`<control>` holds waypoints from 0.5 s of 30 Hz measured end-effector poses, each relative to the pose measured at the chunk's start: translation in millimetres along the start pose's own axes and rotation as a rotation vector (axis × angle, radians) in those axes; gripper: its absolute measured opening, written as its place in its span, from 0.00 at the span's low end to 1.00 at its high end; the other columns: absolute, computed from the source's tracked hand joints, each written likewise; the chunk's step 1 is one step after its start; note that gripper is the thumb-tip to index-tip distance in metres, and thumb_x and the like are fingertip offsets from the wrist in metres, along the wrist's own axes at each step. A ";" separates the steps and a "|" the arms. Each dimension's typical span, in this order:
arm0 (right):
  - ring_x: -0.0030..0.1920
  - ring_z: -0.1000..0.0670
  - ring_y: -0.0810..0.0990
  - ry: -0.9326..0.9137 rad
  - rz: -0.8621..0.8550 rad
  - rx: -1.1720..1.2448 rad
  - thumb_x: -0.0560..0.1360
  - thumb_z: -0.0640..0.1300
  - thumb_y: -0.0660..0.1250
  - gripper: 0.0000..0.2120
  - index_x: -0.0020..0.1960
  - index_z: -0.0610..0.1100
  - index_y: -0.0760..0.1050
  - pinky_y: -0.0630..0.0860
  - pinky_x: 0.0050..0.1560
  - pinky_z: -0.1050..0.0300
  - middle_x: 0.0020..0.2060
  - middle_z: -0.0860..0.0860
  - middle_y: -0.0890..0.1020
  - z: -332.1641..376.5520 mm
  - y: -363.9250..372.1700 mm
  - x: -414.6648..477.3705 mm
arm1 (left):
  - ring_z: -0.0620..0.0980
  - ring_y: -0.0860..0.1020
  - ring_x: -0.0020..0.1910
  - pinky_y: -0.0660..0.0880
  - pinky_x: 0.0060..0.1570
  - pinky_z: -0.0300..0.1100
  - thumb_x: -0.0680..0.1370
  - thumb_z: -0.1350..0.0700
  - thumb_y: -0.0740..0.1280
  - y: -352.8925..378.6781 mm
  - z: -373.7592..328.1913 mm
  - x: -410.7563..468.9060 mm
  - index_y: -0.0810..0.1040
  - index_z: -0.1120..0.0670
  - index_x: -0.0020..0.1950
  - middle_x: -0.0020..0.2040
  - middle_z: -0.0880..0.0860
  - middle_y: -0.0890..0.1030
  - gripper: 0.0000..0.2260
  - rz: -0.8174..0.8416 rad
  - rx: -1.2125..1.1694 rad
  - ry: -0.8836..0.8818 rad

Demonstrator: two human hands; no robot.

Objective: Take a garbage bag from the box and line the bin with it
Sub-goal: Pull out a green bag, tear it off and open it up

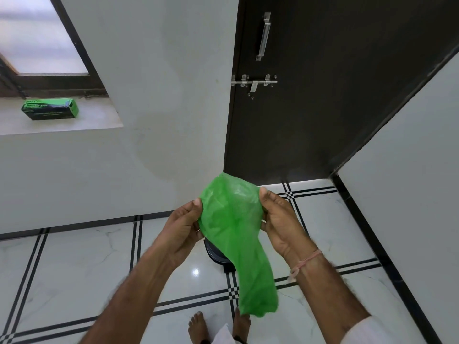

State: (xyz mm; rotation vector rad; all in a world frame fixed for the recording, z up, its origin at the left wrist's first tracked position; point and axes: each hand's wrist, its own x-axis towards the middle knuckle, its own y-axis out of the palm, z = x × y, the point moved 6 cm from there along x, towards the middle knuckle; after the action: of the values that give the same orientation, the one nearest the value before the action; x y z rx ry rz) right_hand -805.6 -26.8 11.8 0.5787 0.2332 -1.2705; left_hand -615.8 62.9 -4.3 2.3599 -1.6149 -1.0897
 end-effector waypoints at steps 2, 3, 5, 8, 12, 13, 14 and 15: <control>0.42 0.49 0.86 -0.008 -0.093 0.021 0.84 0.47 0.62 0.15 0.57 0.37 0.81 0.83 0.37 0.56 0.44 0.46 0.88 2.9 -8.0 8.9 | 0.57 0.83 0.55 0.82 0.55 0.50 0.83 0.53 0.63 -9.8 0.6 2.1 0.82 0.63 0.62 0.60 0.63 0.84 0.17 0.010 0.060 -0.010; 0.41 0.49 0.86 -0.016 -0.130 0.038 0.85 0.46 0.62 0.14 0.55 0.36 0.81 0.83 0.37 0.56 0.42 0.46 0.88 5.2 -11.0 12.5 | 0.59 0.81 0.55 0.82 0.54 0.50 0.83 0.53 0.63 -14.1 1.1 3.8 0.80 0.65 0.63 0.60 0.64 0.83 0.18 0.033 0.102 -0.011; 0.39 0.48 0.84 -0.031 -0.176 0.024 0.85 0.45 0.61 0.13 0.50 0.39 0.80 0.84 0.37 0.55 0.38 0.46 0.87 10.5 -14.2 17.1 | 0.61 0.79 0.56 0.82 0.55 0.50 0.81 0.52 0.64 -20.8 0.9 5.5 0.77 0.69 0.64 0.59 0.66 0.81 0.21 0.102 0.214 -0.018; 0.38 0.50 0.84 -0.062 -0.142 -0.079 0.85 0.46 0.61 0.12 0.48 0.42 0.80 0.84 0.39 0.55 0.39 0.46 0.85 16.4 -10.4 18.8 | 0.61 0.81 0.58 0.81 0.59 0.54 0.79 0.48 0.64 -27.4 -2.4 6.1 0.79 0.64 0.63 0.58 0.61 0.84 0.22 0.130 0.434 0.007; 0.41 0.51 0.85 -0.104 0.033 -0.200 0.84 0.48 0.62 0.14 0.54 0.37 0.80 0.83 0.43 0.57 0.43 0.45 0.86 21.9 0.9 16.7 | 0.50 0.80 0.65 0.77 0.65 0.54 0.74 0.28 0.64 -10.9 -4.7 4.0 0.78 0.45 0.69 0.66 0.49 0.82 0.30 0.141 0.525 0.004; 0.41 0.52 0.84 -0.112 0.060 -0.229 0.84 0.48 0.62 0.14 0.54 0.38 0.80 0.83 0.44 0.57 0.42 0.46 0.85 22.6 3.0 16.0 | 0.50 0.81 0.64 0.76 0.65 0.52 0.73 0.27 0.65 -0.7 -4.2 3.4 0.78 0.43 0.68 0.65 0.48 0.82 0.29 0.174 0.531 -0.009; 0.40 0.52 0.84 -0.119 0.080 -0.257 0.84 0.49 0.62 0.14 0.52 0.39 0.80 0.82 0.44 0.58 0.41 0.47 0.85 23.7 5.0 14.7 | 0.50 0.81 0.63 0.76 0.64 0.50 0.74 0.29 0.67 8.3 -3.2 3.6 0.79 0.42 0.66 0.64 0.48 0.83 0.26 0.205 0.549 -0.023; 0.39 0.53 0.83 -0.128 0.098 -0.292 0.84 0.49 0.62 0.14 0.50 0.41 0.80 0.82 0.44 0.58 0.39 0.48 0.84 24.6 7.2 13.7 | 0.51 0.82 0.61 0.78 0.63 0.50 0.75 0.34 0.69 16.5 -3.1 3.3 0.79 0.44 0.65 0.63 0.50 0.84 0.23 0.233 0.573 -0.036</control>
State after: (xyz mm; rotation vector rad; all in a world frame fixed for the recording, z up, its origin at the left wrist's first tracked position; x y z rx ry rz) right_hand -798.4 -49.9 27.9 0.2550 0.2743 -1.1475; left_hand -626.2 51.8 3.6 2.3582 -2.4020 -0.6926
